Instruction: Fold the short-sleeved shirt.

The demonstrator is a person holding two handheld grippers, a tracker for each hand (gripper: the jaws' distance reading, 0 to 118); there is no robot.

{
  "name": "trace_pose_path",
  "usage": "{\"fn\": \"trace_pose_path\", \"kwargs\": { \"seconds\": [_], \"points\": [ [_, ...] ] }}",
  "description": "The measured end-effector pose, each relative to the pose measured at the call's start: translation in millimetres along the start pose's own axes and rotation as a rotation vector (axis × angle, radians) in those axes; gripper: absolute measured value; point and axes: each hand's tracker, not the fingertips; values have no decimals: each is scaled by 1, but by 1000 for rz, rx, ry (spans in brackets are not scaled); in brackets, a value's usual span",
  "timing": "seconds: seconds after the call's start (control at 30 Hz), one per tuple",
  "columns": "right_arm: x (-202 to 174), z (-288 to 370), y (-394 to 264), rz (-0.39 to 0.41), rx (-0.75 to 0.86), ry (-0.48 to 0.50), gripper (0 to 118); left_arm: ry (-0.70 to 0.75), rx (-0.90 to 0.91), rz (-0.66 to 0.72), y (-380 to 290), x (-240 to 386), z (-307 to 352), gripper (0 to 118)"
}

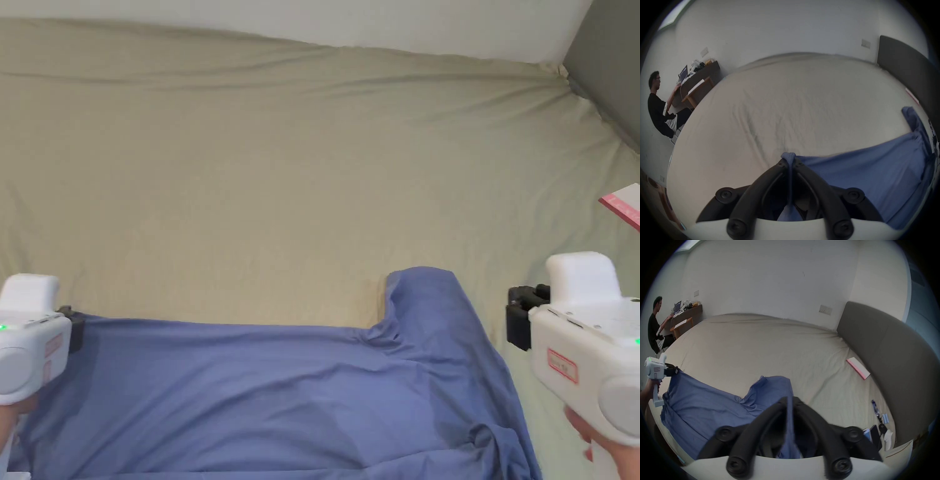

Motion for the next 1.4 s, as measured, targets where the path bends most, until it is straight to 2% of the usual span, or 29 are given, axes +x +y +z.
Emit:
{"fn": "trace_pose_path", "kwargs": {
  "seconds": [0.03,0.07,0.1,0.13,0.27,0.37,0.43,0.47,0.57,0.6,0.67,0.7,0.73,0.83,0.87,1.1,1.23,1.4],
  "points": [
    [5,-13,0,-17,-30,15,20,-1,18,-5,3,0,12,0],
    [4,-24,0,-18,-92,20,46,2,40,-9,6,1,24,0],
    [7,-41,-1,-14,-155,43,89,3,62,-16,7,2,33,0],
    [10,-60,-5,-16,-201,55,105,4,78,-29,8,2,41,0],
    [19,-121,-26,-7,-350,7,105,8,103,-59,6,7,63,0],
    [27,-154,-41,-58,-430,10,105,8,102,-68,1,8,69,0],
    [27,-161,-47,-69,-440,9,103,21,87,-74,-5,8,64,0],
    [31,-167,-50,-66,-445,14,97,26,79,-72,-7,7,62,0],
    [26,-166,-52,-50,-436,81,60,35,43,-59,-16,6,53,0],
    [25,-165,-51,-40,-426,92,43,39,40,-61,-18,6,51,0],
    [20,-162,-45,29,-407,61,2,46,30,-62,-22,6,49,0],
    [22,-161,-42,38,-382,59,2,45,27,-58,-23,5,50,0],
    [20,-149,-32,0,-366,92,2,44,26,-51,-22,3,51,0],
    [17,-126,-9,16,-310,116,2,40,52,-26,-16,0,68,0],
    [28,-106,-11,32,-285,135,2,42,64,-26,-13,0,75,0],
    [35,-24,5,194,-216,199,2,24,112,-25,-6,-13,134,0],
    [44,12,-2,264,-230,246,2,20,78,-67,-28,-18,156,0],
    [48,43,-40,342,-311,292,2,19,-4,-100,-69,-26,167,0]
  ]
}}
